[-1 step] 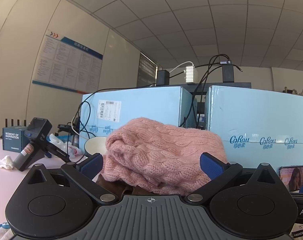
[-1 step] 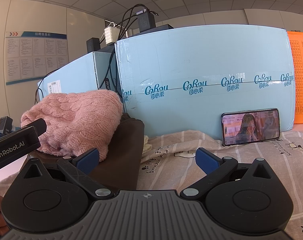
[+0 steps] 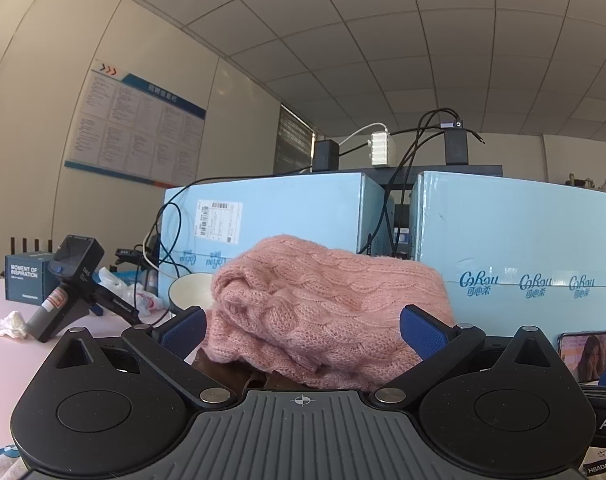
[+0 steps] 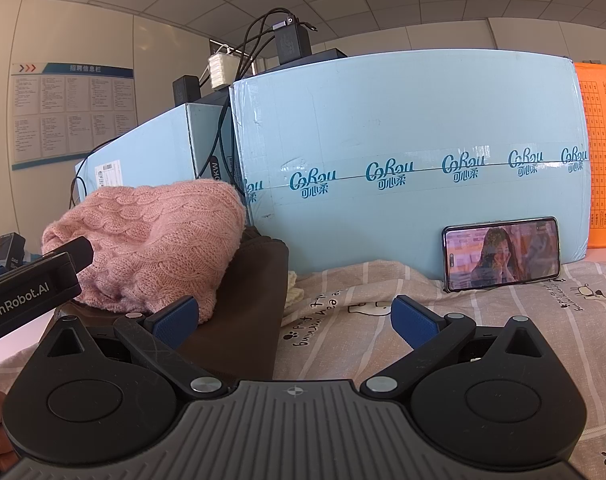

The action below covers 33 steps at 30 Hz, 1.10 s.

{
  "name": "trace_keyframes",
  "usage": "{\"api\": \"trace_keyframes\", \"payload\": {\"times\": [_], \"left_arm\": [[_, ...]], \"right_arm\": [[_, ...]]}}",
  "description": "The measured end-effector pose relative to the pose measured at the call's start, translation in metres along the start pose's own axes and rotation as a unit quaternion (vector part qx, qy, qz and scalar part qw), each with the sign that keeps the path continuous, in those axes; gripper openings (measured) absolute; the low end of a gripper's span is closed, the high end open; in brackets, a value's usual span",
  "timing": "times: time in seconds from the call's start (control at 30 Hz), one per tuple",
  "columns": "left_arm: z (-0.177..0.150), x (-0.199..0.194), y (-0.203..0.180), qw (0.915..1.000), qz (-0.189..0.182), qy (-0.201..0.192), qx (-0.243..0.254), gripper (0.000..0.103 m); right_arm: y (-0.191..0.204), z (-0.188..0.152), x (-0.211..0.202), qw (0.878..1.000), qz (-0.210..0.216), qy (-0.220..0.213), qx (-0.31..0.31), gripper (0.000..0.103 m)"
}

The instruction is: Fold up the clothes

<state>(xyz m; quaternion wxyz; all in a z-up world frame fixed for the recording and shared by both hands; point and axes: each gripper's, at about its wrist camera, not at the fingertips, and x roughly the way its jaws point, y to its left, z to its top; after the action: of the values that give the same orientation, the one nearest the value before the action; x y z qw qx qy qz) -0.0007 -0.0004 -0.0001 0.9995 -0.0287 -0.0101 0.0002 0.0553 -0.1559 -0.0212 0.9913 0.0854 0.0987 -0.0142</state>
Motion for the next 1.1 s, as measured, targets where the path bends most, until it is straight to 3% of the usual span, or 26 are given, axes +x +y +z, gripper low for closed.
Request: {"api": "trace_keyframes", "payload": {"times": [1.1], "left_arm": [[0.0003, -0.0001, 0.0025, 0.9998, -0.017, 0.000, -0.007, 0.103]], "right_arm": [[0.0005, 0.0006, -0.0010, 1.000, 0.000, -0.001, -0.001, 0.103]]}}
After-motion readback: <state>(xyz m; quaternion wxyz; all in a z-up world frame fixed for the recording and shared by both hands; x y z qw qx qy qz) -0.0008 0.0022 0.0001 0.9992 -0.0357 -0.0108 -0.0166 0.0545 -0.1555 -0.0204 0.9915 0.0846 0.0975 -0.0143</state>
